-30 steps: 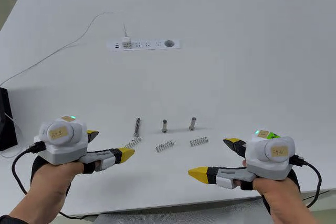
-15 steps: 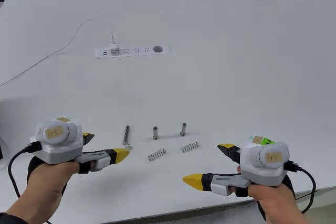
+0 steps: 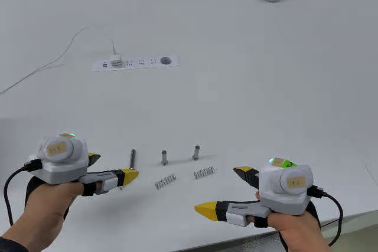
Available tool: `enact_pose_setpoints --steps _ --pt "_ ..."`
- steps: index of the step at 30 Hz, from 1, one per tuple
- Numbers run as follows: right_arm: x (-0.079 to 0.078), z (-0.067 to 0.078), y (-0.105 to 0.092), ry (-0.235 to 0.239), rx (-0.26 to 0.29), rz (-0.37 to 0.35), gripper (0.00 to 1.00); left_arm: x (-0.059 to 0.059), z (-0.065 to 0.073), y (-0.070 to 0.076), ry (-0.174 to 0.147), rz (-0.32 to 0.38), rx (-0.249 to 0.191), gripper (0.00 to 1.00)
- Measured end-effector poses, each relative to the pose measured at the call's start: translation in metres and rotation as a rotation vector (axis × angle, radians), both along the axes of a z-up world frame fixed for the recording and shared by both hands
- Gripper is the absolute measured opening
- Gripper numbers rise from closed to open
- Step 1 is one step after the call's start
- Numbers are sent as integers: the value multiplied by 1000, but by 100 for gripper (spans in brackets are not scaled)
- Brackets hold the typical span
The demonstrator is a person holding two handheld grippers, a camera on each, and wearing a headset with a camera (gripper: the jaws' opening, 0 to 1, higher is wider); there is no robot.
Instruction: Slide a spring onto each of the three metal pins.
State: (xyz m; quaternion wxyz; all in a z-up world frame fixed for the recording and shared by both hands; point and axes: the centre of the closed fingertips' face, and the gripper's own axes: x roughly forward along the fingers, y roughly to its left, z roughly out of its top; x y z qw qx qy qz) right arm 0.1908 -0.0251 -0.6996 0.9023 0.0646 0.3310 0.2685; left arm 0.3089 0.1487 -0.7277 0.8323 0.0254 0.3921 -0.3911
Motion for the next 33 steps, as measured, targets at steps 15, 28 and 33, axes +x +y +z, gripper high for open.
enact_pose_setpoints --steps 15,28,33 --pt "1 -4 3 16 10 2 88 22 -25 -7 53 26 16 61" --pt "-2 -9 2 40 17 2 86 43 -45 -17 77 92 21 33" --pt "-4 -11 2 47 22 0 86 45 -52 -23 98 105 17 26"
